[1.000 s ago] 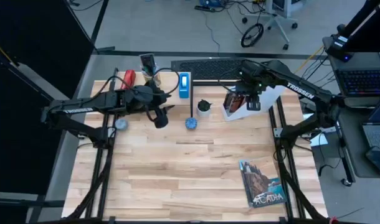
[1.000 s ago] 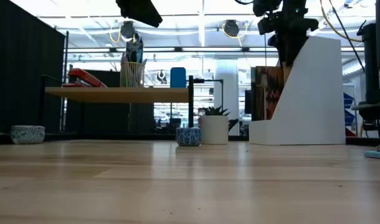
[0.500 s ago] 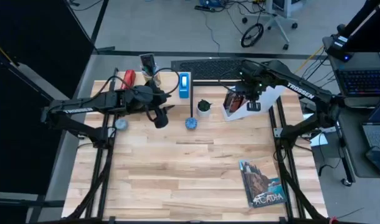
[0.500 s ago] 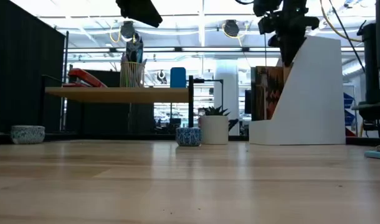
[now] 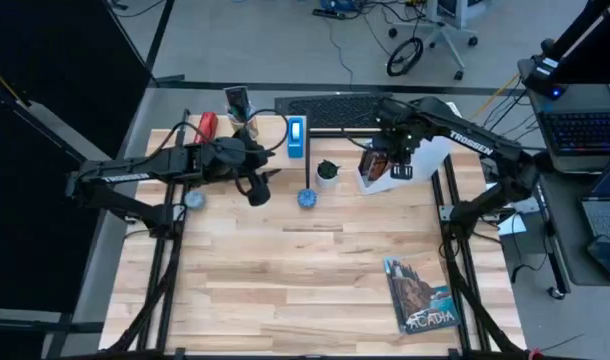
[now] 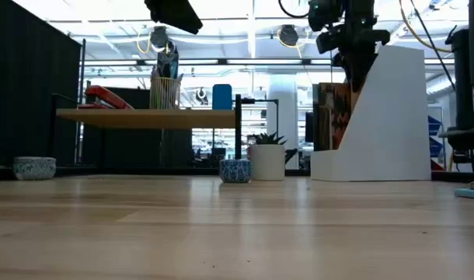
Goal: Stock shelves
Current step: Remove the blue/brown book from the white book shelf
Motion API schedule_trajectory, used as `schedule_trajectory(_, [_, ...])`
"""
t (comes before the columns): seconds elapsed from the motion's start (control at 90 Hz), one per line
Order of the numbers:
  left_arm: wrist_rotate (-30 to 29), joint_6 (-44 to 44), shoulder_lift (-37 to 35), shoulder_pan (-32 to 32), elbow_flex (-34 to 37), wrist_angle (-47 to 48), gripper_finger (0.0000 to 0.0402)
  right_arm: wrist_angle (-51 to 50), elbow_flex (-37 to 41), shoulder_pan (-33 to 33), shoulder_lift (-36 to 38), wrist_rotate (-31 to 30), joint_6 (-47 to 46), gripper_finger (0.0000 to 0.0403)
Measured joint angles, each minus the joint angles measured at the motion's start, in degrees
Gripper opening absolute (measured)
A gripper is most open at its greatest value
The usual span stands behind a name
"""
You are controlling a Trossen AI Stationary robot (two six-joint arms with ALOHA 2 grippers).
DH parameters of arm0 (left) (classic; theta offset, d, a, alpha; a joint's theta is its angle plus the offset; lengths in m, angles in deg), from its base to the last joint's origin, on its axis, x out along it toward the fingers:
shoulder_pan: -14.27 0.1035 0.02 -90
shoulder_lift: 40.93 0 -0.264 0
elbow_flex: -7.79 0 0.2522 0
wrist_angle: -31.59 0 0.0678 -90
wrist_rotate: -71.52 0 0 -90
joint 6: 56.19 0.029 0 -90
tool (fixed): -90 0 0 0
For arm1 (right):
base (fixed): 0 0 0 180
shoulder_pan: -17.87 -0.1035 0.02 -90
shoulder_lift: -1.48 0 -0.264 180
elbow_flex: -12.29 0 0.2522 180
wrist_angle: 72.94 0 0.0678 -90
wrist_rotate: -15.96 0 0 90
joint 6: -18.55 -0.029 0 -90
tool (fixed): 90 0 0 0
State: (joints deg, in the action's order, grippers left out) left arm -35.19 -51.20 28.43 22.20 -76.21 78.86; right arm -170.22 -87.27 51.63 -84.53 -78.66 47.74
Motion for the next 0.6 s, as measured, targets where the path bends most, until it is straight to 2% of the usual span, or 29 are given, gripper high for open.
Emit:
schedule_trajectory(0.2, [0.0,-0.1,0.0,0.0,0.0,0.0,0.0194,-1.2,-0.1,0.0,-0.7,-0.8,1.0,0.0010])
schedule_trajectory(0.433, [0.0,-0.1,0.0,0.0,0.0,0.0,0.0194,-1.0,-0.3,-0.6,-0.6,-1.6,0.4,0.0006])
schedule_trajectory(0.6, [0.0,-0.1,0.0,0.0,0.0,0.0,0.0194,-1.9,-4.4,-2.1,-0.6,-1.8,0.2,0.0005])
